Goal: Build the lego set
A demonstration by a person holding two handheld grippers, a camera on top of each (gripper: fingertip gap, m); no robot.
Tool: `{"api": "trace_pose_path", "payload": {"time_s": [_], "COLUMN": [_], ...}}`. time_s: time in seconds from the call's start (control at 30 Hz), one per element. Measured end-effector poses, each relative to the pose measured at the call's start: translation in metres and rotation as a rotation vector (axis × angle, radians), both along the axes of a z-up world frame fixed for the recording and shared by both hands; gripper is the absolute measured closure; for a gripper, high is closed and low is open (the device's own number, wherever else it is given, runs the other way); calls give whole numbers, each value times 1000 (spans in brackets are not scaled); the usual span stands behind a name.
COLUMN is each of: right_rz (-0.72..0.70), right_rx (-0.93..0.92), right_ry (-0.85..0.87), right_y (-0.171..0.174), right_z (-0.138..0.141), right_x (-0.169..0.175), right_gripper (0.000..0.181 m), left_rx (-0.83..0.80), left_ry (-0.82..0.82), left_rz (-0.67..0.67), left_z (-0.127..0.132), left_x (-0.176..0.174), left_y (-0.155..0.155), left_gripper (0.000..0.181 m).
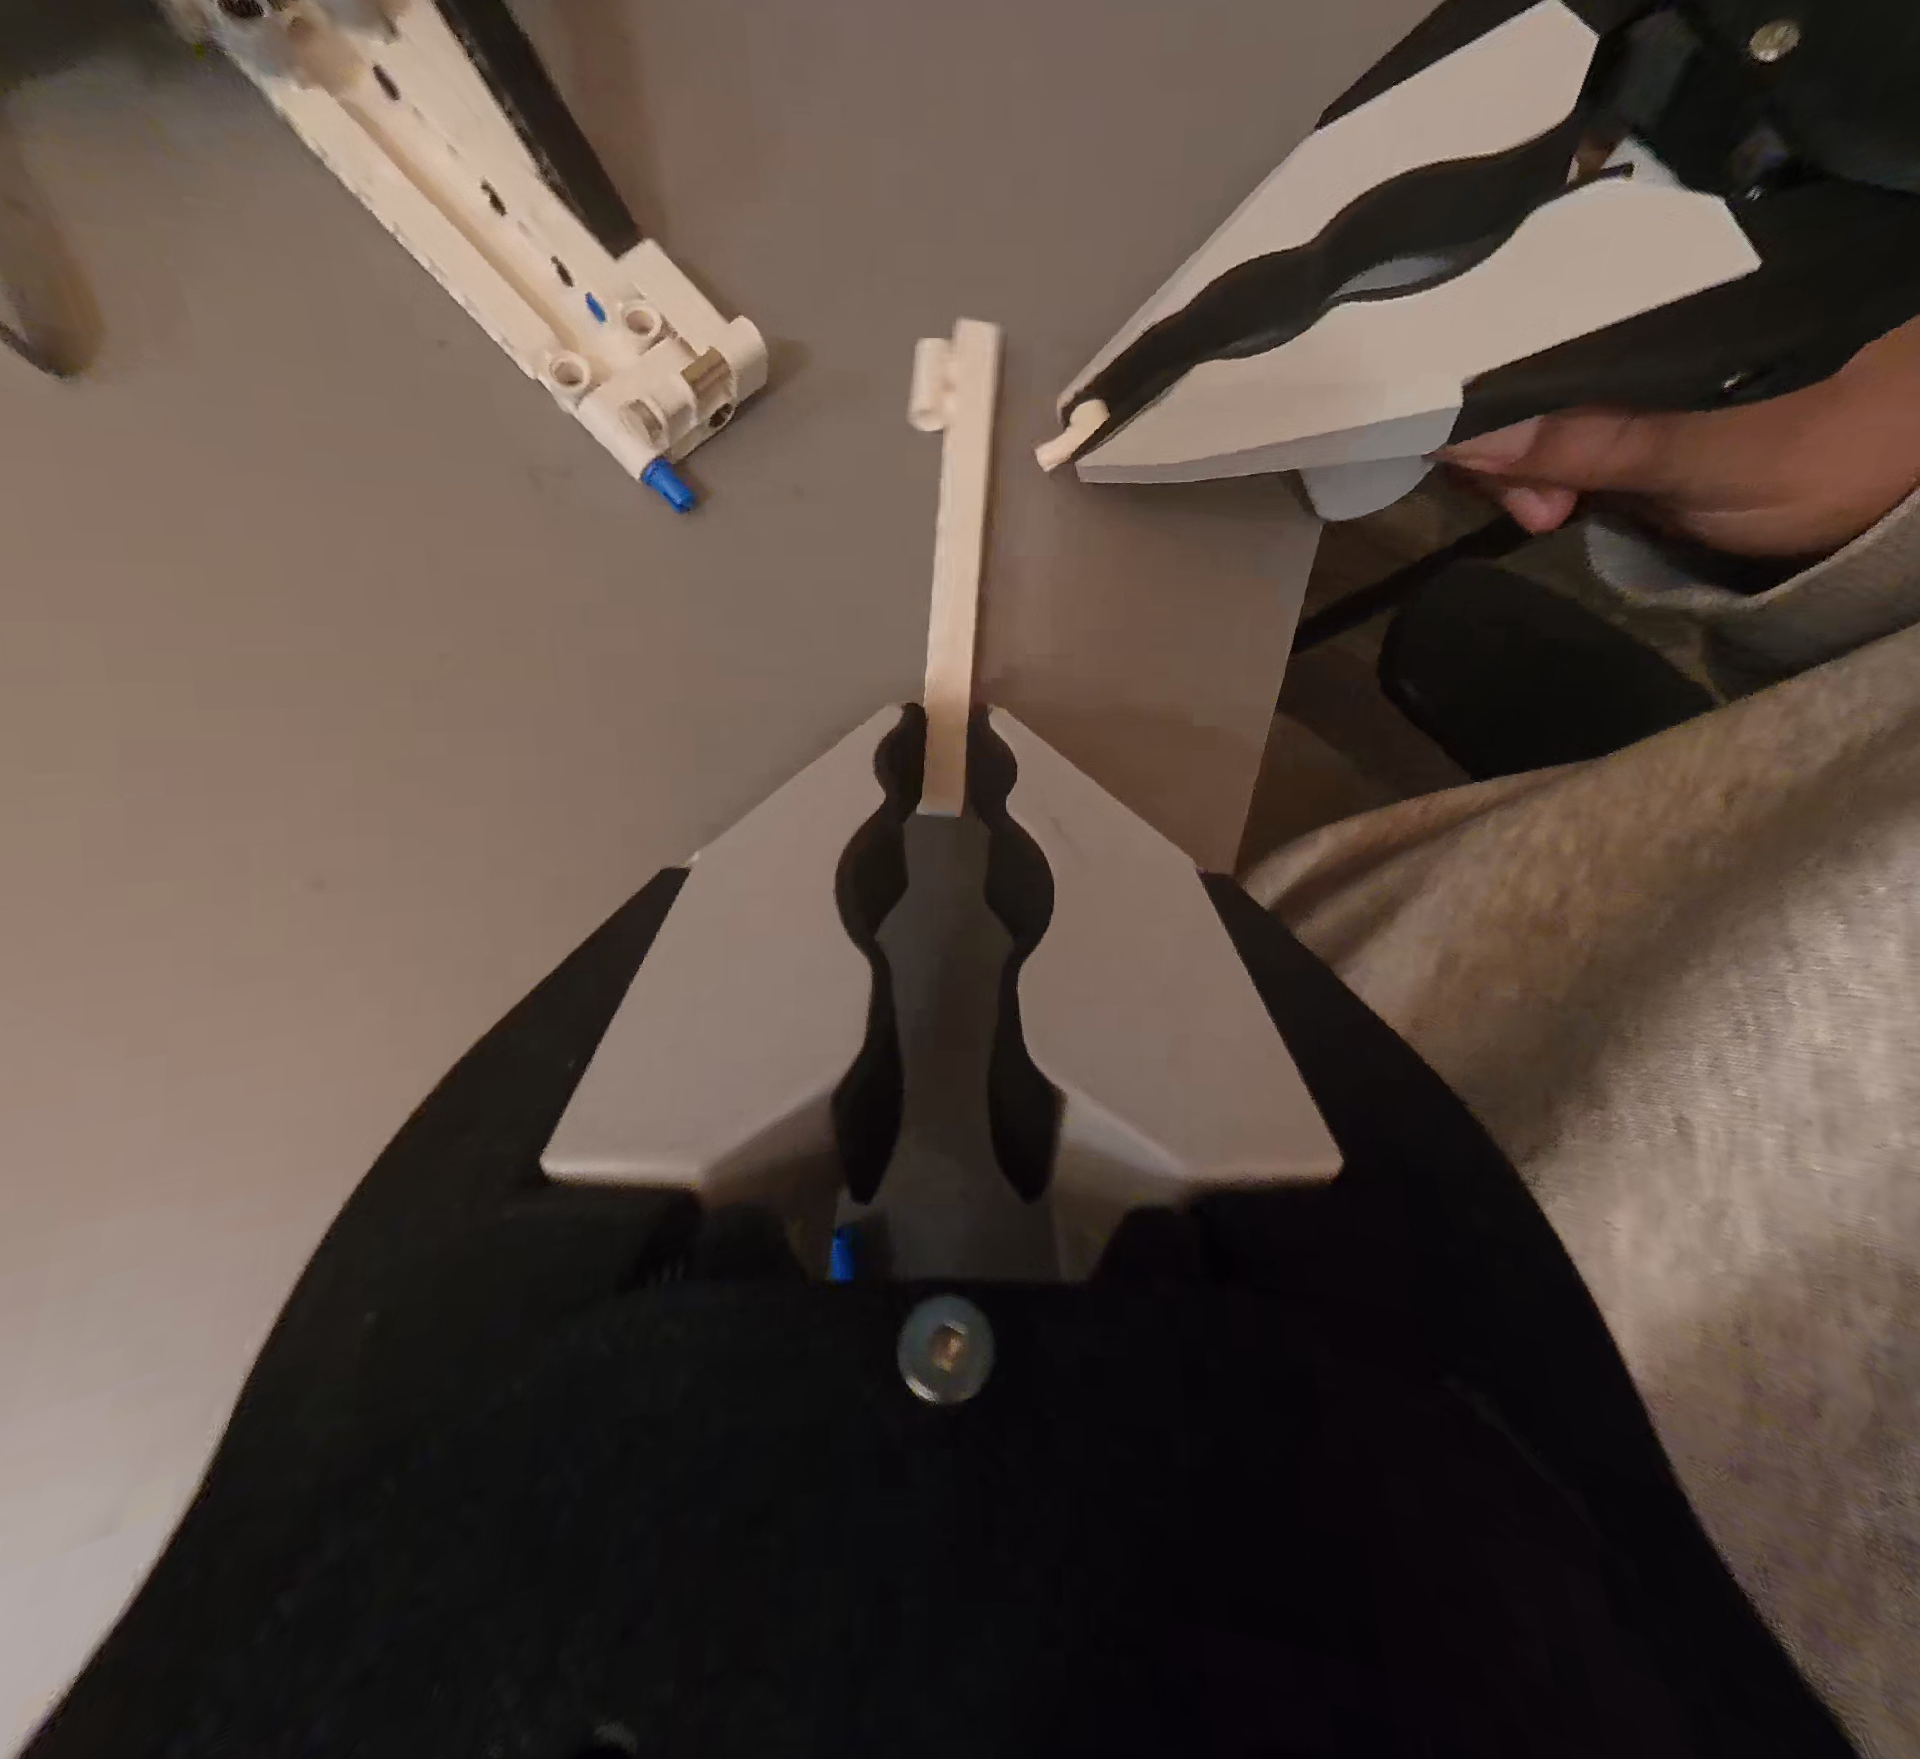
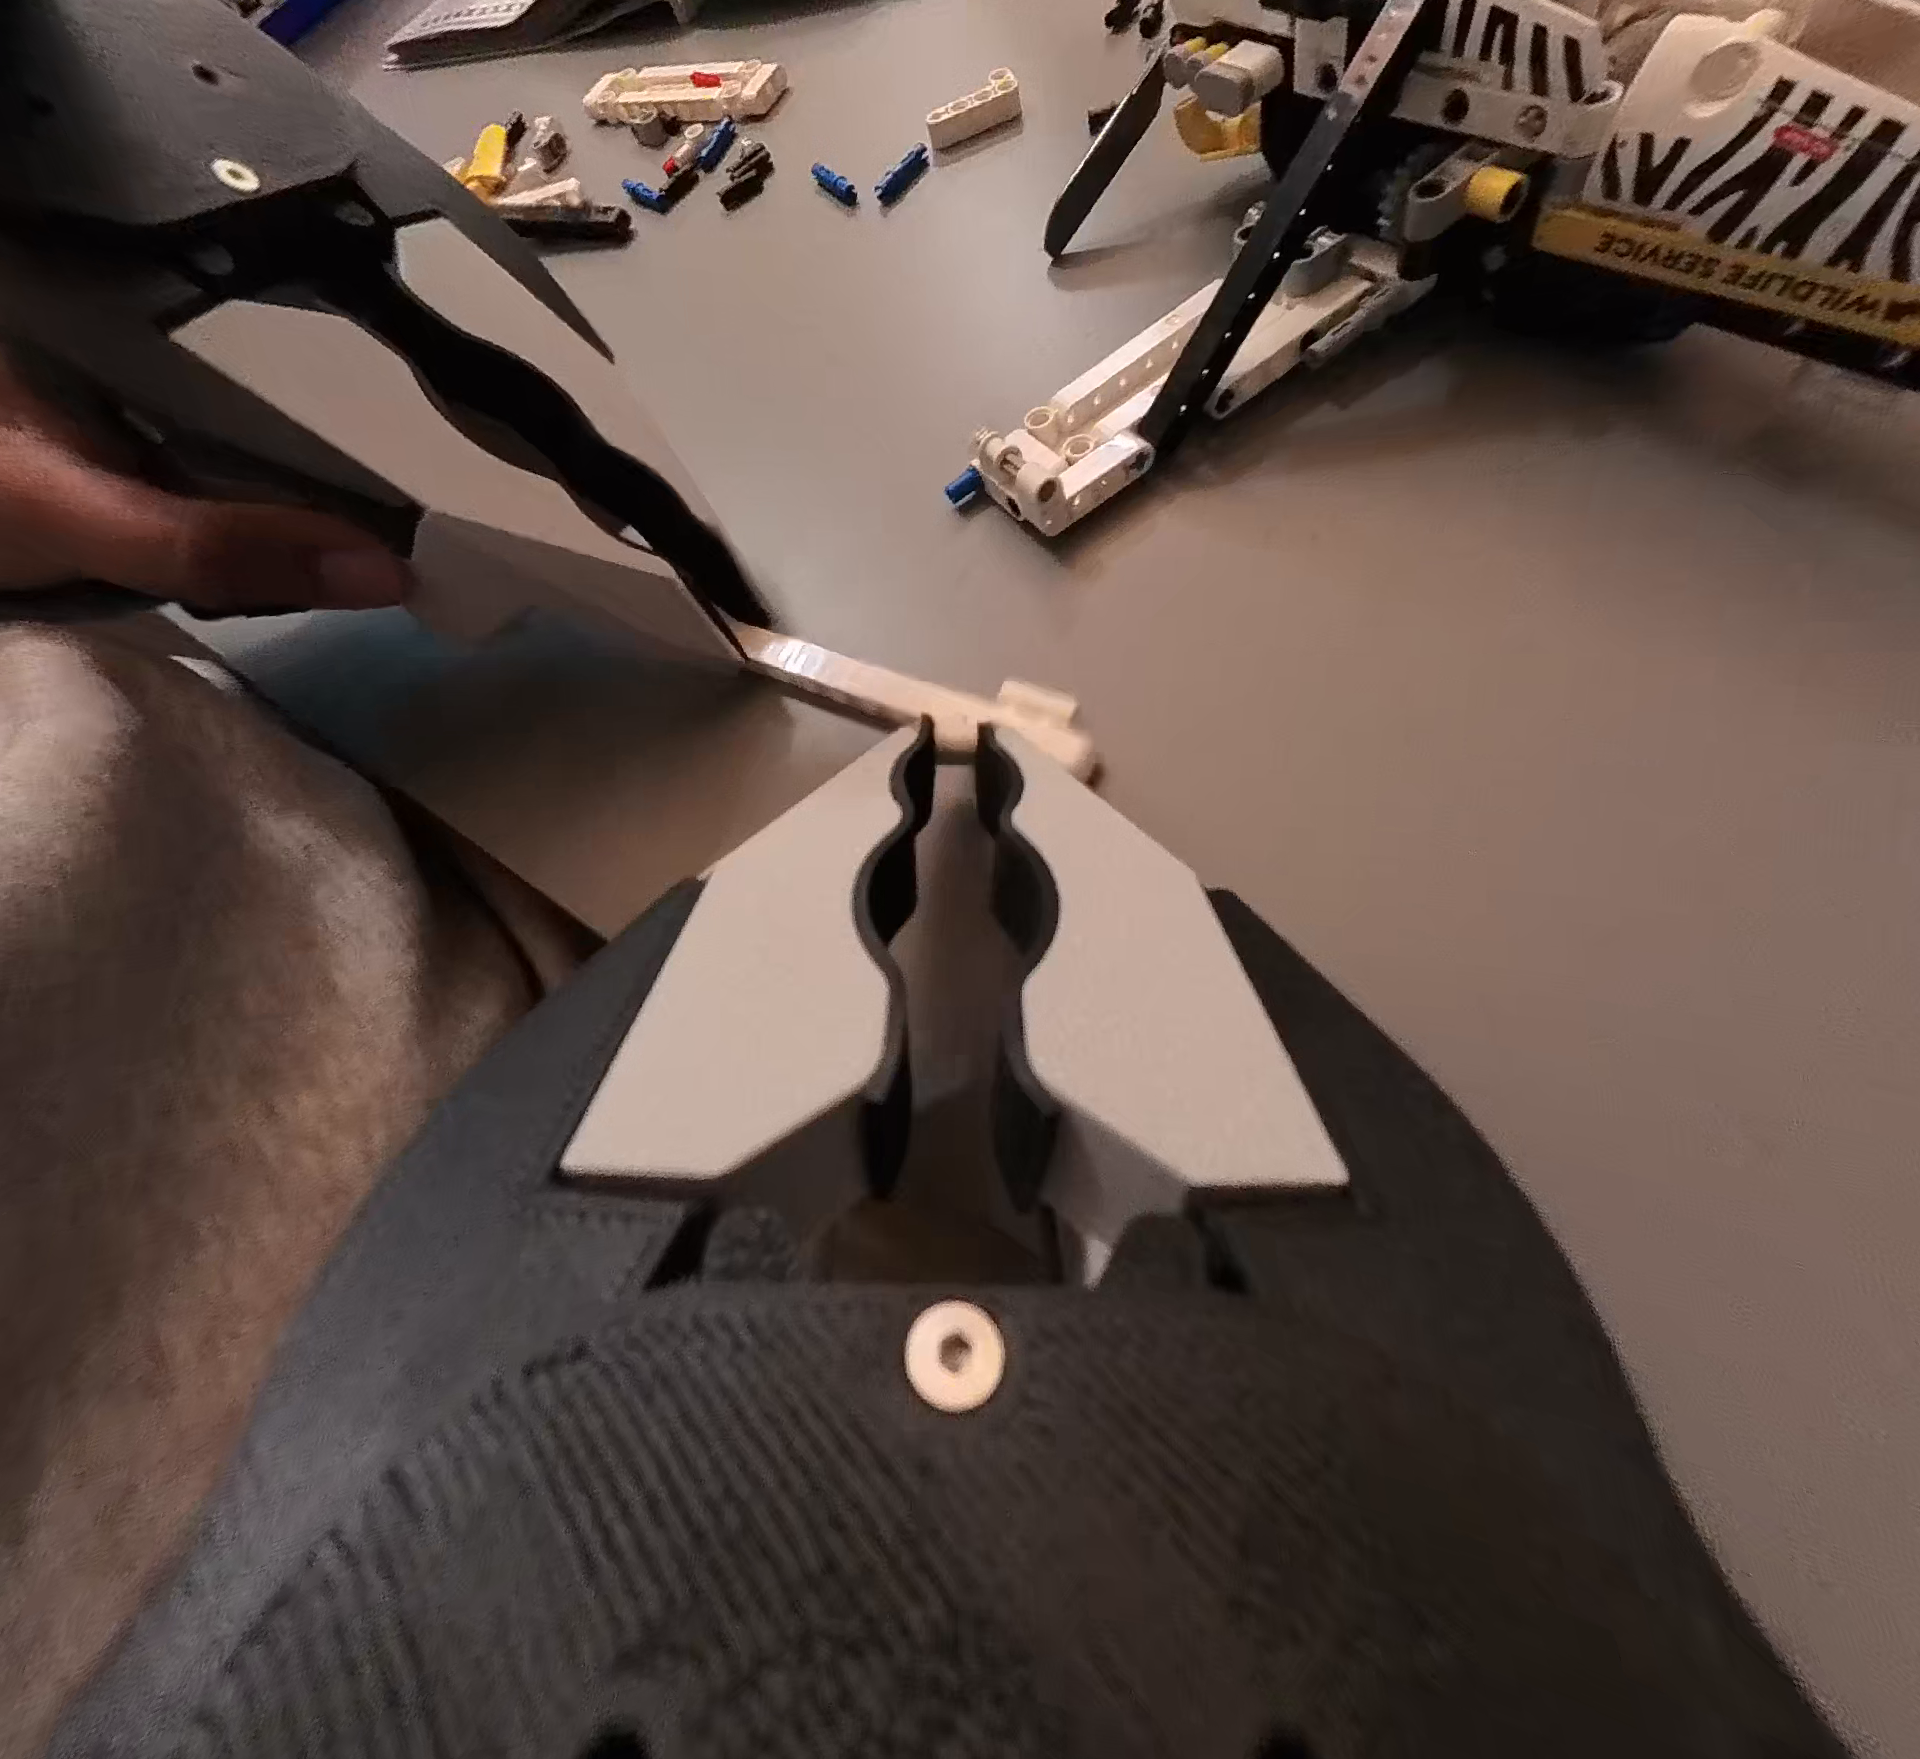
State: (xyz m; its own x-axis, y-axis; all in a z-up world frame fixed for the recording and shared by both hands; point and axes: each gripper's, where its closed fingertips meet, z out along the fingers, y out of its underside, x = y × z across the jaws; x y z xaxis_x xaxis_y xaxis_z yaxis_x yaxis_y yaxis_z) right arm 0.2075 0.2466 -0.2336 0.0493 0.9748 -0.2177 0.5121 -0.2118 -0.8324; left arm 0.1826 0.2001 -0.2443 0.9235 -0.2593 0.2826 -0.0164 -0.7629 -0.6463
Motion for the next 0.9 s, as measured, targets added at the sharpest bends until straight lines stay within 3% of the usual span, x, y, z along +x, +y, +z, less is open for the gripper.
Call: {"api": "trace_pose_path", "payload": {"time_s": [0.27, 0.53, 0.7, 0.9], "right_rz": [-1, -25, -36, -59], "right_rx": [-47, 4, 76, 86], "right_ry": [88, 12, -3, 20], "right_y": [-13, -19, -23, -26], "right_z": [20, 3, 0, 1], "right_x": [-3, -19, -11, -4], "right_gripper": [175, 175, 175, 175], "left_rx": [119, 181, 194, 174], "left_ry": [339, 533, 559, 377], "left_rz": [-104, -165, -149, -74], "left_z": [0, -1, -1, 0], "left_x": [3, 9, 11, 15], "left_y": [-2, -5, -6, -9], "left_gripper": [174, 174, 174, 174]}}
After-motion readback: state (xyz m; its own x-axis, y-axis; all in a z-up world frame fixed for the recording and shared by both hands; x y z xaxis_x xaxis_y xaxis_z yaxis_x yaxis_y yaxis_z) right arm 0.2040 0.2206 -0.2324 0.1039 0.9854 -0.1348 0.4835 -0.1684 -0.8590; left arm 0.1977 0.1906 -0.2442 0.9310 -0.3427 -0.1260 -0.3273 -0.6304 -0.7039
